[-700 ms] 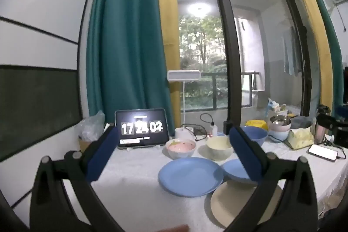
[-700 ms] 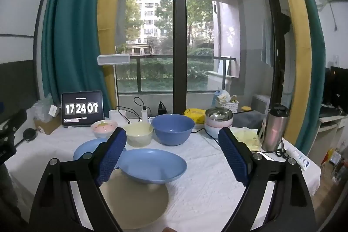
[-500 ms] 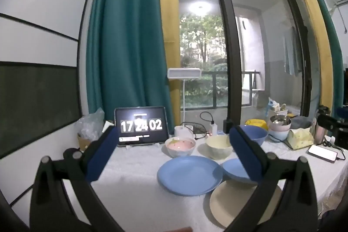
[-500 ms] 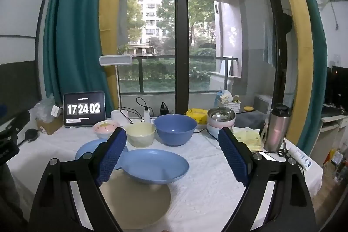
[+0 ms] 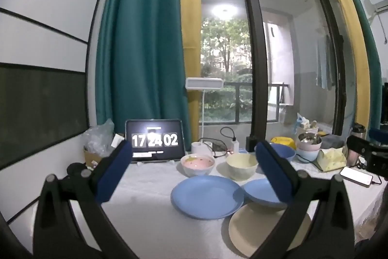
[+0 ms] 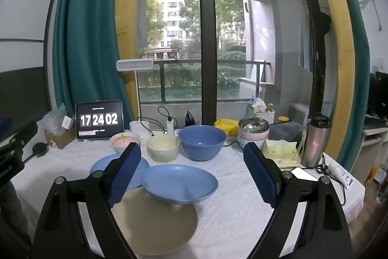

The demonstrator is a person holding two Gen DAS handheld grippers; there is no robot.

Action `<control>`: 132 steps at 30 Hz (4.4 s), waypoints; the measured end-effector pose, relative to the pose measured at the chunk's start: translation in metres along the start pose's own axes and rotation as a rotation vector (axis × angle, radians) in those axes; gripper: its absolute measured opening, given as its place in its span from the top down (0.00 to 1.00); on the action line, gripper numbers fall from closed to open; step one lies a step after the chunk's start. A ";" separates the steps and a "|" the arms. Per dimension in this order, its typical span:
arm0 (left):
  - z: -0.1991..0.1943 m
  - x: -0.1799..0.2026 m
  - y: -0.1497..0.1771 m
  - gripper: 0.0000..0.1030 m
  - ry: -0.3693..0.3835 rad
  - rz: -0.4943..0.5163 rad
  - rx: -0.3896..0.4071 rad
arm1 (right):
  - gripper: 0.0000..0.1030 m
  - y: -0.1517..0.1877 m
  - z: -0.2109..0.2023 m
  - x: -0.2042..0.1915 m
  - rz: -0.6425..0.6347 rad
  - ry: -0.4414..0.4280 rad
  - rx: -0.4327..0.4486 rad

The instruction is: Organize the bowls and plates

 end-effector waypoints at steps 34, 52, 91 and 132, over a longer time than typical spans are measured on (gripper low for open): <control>-0.002 0.007 0.002 0.01 0.009 -0.010 -0.002 | 0.14 0.001 0.003 -0.003 -0.012 -0.015 -0.003; -0.003 0.007 0.003 0.01 0.009 -0.014 -0.002 | 0.14 0.001 0.003 -0.004 -0.014 -0.014 -0.003; 0.091 0.063 0.042 0.01 0.092 -0.006 -0.258 | 0.14 0.026 0.080 0.017 -0.028 -0.029 -0.152; 0.238 0.132 0.199 0.64 0.277 0.007 -0.900 | 0.66 0.165 0.258 0.034 0.065 -0.076 -0.656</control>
Point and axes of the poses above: each gripper's, at about its wrist camera, not at the fingertips, and z roughly the way its jaws point, x to its right, y to its underside, the point moved 10 cm from there along z, roughly the way its jaws point, and after that the axes turned 8 degrees about y, right-handed, at the moved point
